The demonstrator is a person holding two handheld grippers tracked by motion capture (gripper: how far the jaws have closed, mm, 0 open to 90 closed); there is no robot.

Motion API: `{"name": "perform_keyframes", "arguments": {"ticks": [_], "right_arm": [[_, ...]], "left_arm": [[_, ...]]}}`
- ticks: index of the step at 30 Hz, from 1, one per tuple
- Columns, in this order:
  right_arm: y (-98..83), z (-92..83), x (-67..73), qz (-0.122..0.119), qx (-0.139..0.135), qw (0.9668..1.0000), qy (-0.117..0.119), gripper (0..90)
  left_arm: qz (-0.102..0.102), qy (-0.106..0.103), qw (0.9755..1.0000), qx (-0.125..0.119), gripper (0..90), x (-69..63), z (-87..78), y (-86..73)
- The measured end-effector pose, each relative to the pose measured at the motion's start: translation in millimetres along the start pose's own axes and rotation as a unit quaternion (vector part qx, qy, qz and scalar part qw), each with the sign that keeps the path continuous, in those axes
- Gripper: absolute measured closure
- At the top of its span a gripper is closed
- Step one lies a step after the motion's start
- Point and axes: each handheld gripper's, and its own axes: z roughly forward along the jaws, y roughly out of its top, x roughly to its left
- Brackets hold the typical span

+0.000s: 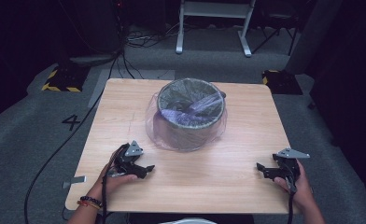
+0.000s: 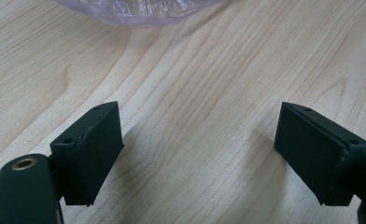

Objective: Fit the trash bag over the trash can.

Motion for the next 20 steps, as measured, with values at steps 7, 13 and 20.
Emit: {"name": "perform_keyframes", "arguments": {"ticks": [7,13,20], "right_arm": [[0.0,0.0,0.1,0.0,0.0,1.0,0.0,13.0],[0.0,0.0,0.1,0.0,0.0,1.0,0.0,12.9],[-0.1,0.0,0.1,0.0,0.0,1.0,0.0,13.0]], "left_arm": [[0.001,-0.002,1.0,0.0,14.9,0.3,0.5,0.4],[0.002,-0.002,1.0,-0.001,14.9,0.5,0.8,0.7],[0.002,-0.002,1.0,-0.001,14.9,0.5,0.8,0.7]]}}
